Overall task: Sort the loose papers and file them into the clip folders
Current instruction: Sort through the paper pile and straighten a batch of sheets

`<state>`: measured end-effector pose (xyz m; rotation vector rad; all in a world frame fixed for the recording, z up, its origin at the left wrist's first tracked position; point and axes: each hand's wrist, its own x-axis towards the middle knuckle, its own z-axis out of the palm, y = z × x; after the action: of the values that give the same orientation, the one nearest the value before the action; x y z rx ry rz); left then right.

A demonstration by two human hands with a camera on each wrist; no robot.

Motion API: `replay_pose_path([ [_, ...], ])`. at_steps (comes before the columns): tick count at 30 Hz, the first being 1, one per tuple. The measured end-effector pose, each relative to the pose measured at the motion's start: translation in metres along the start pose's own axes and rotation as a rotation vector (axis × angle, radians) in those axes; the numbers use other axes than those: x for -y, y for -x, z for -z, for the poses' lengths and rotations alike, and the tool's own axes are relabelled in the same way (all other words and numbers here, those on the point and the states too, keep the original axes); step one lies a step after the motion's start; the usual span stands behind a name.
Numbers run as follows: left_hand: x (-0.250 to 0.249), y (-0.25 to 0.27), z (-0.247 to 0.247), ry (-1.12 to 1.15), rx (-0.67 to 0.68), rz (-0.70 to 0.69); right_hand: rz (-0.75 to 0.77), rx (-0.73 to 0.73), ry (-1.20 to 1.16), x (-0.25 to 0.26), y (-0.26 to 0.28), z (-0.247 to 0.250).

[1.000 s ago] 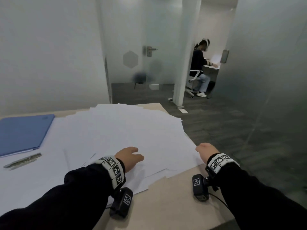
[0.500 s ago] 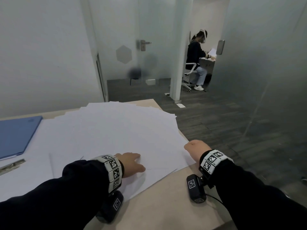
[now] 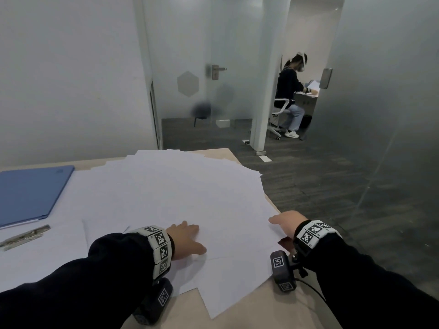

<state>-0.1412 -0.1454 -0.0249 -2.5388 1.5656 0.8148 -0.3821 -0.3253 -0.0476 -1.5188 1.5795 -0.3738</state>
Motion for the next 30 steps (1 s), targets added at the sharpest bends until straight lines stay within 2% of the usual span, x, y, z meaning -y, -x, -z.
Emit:
replay_pose_path([
  [3,0.004,0.002,0.005,0.097,-0.020,0.005,-0.012,0.043,0.005,0.000,-0.006,0.004],
  [5,0.012,-0.005,0.009,0.073,-0.070,0.064,-0.032,0.059,-0.041,0.000,-0.006,0.009],
  [7,0.020,-0.008,0.011,0.015,-0.063,0.121,-0.044,0.062,-0.030,0.002,-0.010,0.010],
  [13,0.023,-0.008,0.010,0.140,-0.024,0.008,0.026,0.028,0.261,0.019,-0.011,-0.001],
  [15,0.029,-0.012,0.011,0.170,-0.070,0.050,0.057,0.020,0.251,0.019,-0.013,0.002],
  [18,0.039,-0.014,0.016,0.149,-0.121,0.219,0.097,0.021,0.218,0.020,-0.014,0.004],
  [19,0.040,-0.014,0.016,0.150,-0.109,0.234,0.113,0.024,0.214,0.020,-0.015,0.003],
  [23,0.038,-0.009,0.015,0.075,-0.033,0.155,0.107,0.065,0.143,0.019,-0.018,-0.006],
  [30,0.029,0.019,0.004,0.052,-0.006,0.013,0.055,0.114,-0.022,0.012,-0.008,0.000],
])
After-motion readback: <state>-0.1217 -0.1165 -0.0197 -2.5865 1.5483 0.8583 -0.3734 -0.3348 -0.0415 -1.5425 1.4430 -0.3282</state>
